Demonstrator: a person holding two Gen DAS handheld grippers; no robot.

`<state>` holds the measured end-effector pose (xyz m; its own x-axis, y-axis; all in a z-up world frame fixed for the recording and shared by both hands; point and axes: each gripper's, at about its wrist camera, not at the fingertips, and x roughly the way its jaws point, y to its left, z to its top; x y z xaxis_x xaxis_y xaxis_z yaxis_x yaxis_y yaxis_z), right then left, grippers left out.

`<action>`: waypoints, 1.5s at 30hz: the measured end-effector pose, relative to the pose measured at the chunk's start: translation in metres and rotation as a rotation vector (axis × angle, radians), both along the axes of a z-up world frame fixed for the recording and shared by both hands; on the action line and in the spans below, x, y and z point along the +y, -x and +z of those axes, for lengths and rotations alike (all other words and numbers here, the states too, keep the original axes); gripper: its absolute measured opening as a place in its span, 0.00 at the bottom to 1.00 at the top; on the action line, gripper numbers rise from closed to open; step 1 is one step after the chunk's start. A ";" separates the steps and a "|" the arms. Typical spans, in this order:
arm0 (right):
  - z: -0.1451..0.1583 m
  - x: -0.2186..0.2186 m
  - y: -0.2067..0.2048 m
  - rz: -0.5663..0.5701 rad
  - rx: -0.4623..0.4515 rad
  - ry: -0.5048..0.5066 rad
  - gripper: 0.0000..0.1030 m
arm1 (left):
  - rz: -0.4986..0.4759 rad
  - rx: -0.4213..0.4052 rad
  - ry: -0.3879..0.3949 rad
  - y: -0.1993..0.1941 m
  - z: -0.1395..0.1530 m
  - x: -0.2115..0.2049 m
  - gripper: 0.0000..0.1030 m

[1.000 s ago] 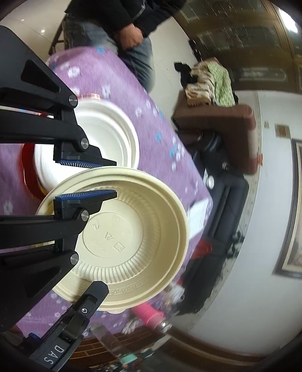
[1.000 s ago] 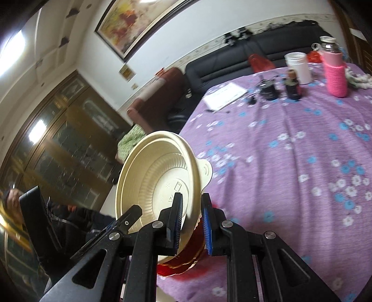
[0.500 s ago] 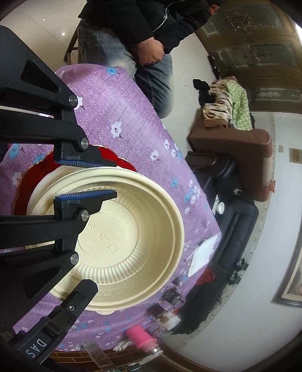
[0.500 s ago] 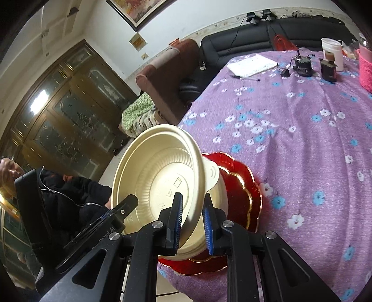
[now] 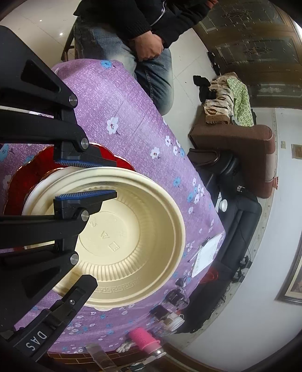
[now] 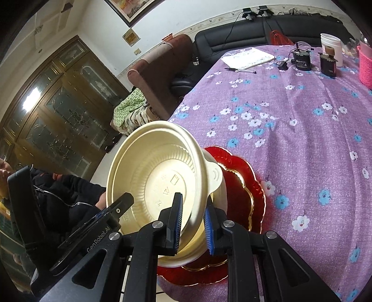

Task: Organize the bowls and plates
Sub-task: 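Lower the beige bowl into the white bowls on the red plates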

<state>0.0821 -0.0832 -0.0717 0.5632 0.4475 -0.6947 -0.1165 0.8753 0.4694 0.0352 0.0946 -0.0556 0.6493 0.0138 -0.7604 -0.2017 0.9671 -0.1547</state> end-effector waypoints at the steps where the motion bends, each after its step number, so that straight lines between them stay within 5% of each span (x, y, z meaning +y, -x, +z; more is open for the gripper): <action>1: 0.000 -0.001 -0.001 -0.003 0.001 -0.001 0.18 | -0.003 0.000 0.002 -0.001 0.000 0.000 0.15; 18: 0.012 -0.018 0.004 -0.019 0.000 -0.059 0.18 | -0.059 0.001 0.007 0.005 0.019 -0.007 0.15; 27: 0.001 -0.016 0.000 0.004 0.048 -0.061 0.19 | -0.066 0.082 0.005 0.002 0.000 -0.004 0.15; 45: 0.002 -0.010 -0.005 0.008 0.049 -0.056 0.28 | -0.051 0.034 -0.057 0.013 0.013 0.004 0.25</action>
